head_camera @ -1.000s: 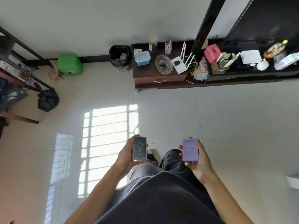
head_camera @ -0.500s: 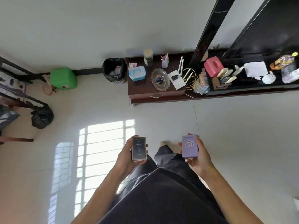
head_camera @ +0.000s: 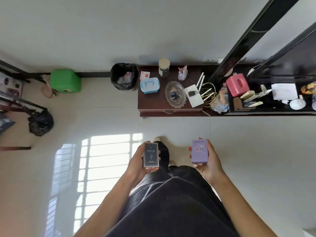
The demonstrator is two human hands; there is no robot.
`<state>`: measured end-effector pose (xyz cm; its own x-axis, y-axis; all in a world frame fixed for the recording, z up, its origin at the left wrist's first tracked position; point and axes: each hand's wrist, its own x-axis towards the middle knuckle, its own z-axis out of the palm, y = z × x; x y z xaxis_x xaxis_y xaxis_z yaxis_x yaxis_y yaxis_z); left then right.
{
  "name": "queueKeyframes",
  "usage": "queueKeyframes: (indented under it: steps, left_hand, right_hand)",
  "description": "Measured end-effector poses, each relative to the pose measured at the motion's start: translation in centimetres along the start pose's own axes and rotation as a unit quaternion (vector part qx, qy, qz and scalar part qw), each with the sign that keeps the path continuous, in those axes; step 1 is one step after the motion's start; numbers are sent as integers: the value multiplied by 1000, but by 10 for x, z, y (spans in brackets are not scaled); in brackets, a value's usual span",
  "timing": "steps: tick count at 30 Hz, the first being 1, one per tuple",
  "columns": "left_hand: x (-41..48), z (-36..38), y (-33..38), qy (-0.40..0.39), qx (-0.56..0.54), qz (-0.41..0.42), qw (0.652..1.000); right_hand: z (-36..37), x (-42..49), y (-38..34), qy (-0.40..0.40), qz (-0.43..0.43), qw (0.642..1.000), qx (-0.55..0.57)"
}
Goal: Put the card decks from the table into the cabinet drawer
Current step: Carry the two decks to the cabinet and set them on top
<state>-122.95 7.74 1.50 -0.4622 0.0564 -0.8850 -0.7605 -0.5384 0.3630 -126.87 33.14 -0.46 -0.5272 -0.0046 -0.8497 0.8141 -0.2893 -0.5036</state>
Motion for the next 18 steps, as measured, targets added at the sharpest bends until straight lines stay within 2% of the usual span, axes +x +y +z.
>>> queueKeyframes:
  steps: [10,18]
  left_hand:
    - [75,27,75,-23,-41,-11,999]
    - [182,41,61,26,-88,27,995]
  right_hand:
    - [43,66,-62,1,31,999,20]
    - [41,190,-84,-14,40,999,-20]
